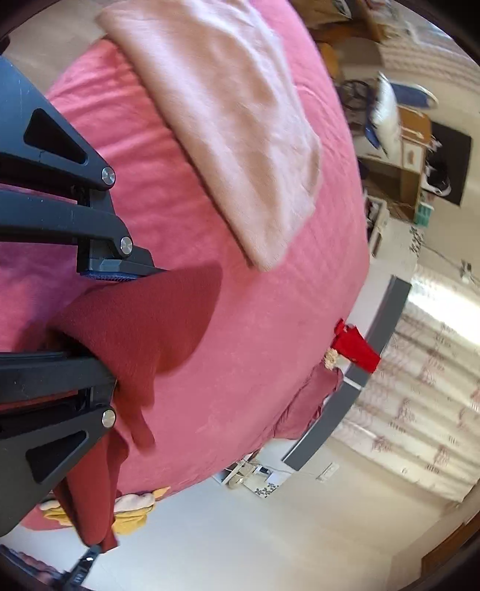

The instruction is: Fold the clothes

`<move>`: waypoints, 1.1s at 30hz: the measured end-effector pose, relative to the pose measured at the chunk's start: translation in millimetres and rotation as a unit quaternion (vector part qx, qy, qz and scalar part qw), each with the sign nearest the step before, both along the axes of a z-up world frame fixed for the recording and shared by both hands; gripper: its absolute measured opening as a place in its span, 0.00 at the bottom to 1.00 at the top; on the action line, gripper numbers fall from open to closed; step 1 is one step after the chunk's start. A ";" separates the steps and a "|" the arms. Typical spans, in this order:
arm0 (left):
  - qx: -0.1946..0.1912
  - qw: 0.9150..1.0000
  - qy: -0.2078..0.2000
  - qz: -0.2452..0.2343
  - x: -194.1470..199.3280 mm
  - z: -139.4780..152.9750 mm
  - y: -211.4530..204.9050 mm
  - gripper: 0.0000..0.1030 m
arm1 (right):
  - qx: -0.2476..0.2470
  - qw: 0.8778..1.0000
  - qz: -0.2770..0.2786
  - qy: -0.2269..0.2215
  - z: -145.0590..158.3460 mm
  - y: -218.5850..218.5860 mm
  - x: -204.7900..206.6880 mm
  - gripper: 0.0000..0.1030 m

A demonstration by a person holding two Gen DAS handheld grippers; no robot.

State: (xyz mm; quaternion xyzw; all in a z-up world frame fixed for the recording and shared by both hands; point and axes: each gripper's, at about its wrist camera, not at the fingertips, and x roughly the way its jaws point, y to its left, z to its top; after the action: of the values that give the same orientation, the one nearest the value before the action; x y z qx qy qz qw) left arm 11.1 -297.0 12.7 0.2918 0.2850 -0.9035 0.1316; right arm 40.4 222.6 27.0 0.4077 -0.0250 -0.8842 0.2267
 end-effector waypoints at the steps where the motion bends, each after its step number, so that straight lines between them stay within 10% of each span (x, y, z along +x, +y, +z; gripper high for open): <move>1: 0.006 1.000 -0.019 -0.003 8.6 -9.5 3.6 0.22 | -0.002 1.000 -0.009 -0.010 -9.9 8.7 9.7 0.08; 6: 0.068 0.983 -0.167 -0.014 37.3 -88.7 13.8 0.38 | -0.034 0.980 -0.028 -0.192 -125.2 32.0 50.4 0.21; 9: 0.119 0.978 -0.172 -0.001 68.0 -106.1 10.8 0.38 | -0.027 0.959 -0.057 -0.277 -193.9 27.4 78.3 0.21; 18: 0.023 0.998 -0.059 -0.012 65.8 -26.7 5.2 0.67 | -0.131 0.975 0.006 -0.177 -109.0 12.3 66.8 0.25; 21: 0.053 0.992 -0.105 0.042 46.6 -37.8 -13.3 0.69 | -0.115 0.982 0.012 -0.151 -88.0 -16.0 24.7 0.28; 25: 0.171 0.974 -0.117 0.096 83.4 -57.1 -40.6 0.69 | -0.009 0.988 0.049 -0.148 -99.0 -63.8 18.6 0.28; 29: 0.122 0.975 -0.121 0.139 135.5 -49.9 -52.0 0.69 | 0.044 0.988 0.024 -0.149 -129.1 -64.6 26.5 0.28; 33: 0.050 0.985 -0.087 0.138 146.9 -24.5 -42.4 0.69 | 0.048 0.965 0.082 -0.245 -188.4 -76.8 63.2 0.27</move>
State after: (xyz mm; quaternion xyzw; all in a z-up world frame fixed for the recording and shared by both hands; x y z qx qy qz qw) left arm 158.0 -339.4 -11.9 0.3334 0.3544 -0.8324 0.2651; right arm 103.6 145.8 -161.4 0.6229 -0.0035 -0.7361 0.2650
